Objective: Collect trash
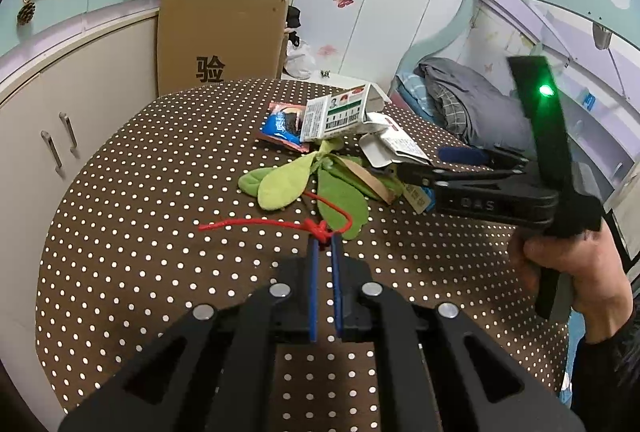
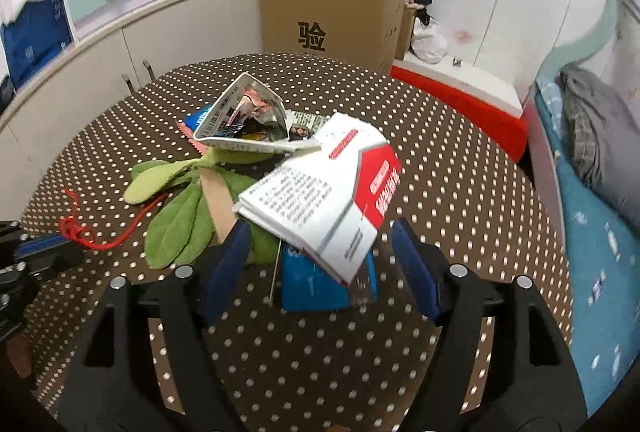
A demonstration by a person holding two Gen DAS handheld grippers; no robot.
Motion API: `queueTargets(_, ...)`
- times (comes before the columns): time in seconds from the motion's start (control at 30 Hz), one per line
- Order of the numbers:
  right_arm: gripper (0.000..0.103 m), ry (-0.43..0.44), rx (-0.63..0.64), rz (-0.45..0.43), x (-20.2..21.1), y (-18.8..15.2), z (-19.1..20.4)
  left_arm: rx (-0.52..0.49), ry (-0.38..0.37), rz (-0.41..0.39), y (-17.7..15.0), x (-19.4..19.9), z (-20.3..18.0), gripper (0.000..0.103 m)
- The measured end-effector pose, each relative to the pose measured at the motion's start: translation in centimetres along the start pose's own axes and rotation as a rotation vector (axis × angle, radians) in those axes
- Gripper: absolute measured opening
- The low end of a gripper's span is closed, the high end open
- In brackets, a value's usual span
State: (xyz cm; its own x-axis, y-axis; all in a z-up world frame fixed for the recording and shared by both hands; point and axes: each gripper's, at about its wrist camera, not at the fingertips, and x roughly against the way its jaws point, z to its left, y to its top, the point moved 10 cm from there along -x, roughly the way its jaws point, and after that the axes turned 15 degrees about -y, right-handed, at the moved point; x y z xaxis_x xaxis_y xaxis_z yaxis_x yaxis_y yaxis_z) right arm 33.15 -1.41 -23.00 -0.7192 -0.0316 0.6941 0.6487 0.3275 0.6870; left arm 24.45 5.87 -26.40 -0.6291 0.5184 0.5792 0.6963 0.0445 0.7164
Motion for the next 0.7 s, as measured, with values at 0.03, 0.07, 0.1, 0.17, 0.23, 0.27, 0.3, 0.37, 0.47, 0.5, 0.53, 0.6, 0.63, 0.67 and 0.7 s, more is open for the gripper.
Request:
queueTargets(0.03, 0.072, -0.019, 0.020, -0.008, -0.3, 0.3, 0.1, -0.001, 0.000, 0.000, 0.0, 0.0, 0.0, 0.006)
queueTargets(0.07, 0.072, -0.046, 0.047, -0.013, -0.9, 0.5, 0.2, -0.001, 0.001, -0.001, 0.1, 0.0, 0.0, 0.006)
queueTargets(0.1, 0.072, -0.062, 0.068, -0.012, -1.3, 0.6, 0.4, 0.001, 0.001, -0.003, 0.1, 0.0, 0.0, 0.006)
queueTargets(0.17, 0.054, -0.047, 0.077, -0.023, -1.4, 0.7, 0.8, 0.007, -0.002, -0.007, 0.1, 0.0, 0.1, 0.006)
queueTargets(0.23, 0.039, -0.037, 0.076, -0.037, -1.1, 0.9, 1.1, 0.011, -0.004, -0.005, 0.0, 0.0, 0.2, 0.006)
queueTargets(0.27, 0.035, -0.033, 0.070, -0.044, -1.0, 1.0, 1.1, 0.009, -0.005, -0.003, 0.0, 0.0, 0.2, 0.006)
queueTargets(0.3, 0.032, -0.020, 0.059, -0.053, -0.7, 1.1, 1.1, 0.006, -0.004, -0.002, 0.0, 0.0, 0.1, 0.006)
queueTargets(0.37, 0.026, -0.001, 0.028, -0.067, -0.2, 1.4, 0.9, -0.003, 0.000, -0.001, 0.0, 0.1, -0.1, 0.006)
queueTargets(0.47, 0.014, 0.046, -0.044, -0.084, 0.8, 1.7, 0.1, -0.005, 0.007, -0.001, 0.0, 0.0, -0.2, 0.006)
queueTargets(0.5, 0.010, 0.061, -0.072, -0.089, 1.2, 1.8, -0.3, -0.006, 0.009, -0.002, 0.0, 0.0, -0.2, 0.006)
queueTargets(0.53, 0.008, 0.078, -0.107, -0.095, 1.6, 1.8, -0.9, -0.009, 0.013, -0.002, 0.0, 0.0, -0.2, 0.006)
queueTargets(0.6, 0.008, 0.144, -0.170, -0.090, 2.1, 1.7, -1.6, -0.008, 0.010, 0.000, -0.1, -0.1, -0.4, 0.006)
queueTargets(0.63, 0.008, 0.162, -0.191, -0.086, 2.3, 1.4, -2.0, -0.007, 0.006, 0.003, -0.2, -0.2, -0.6, 0.006)
queueTargets(0.67, 0.008, 0.159, -0.196, -0.085, 2.3, 1.2, -2.3, -0.009, 0.006, 0.003, -0.3, -0.2, -0.8, 0.006)
queueTargets(0.7, 0.008, 0.168, -0.207, -0.077, 2.4, 0.8, -2.7, -0.012, 0.006, 0.005, -0.3, -0.3, -1.0, 0.006)
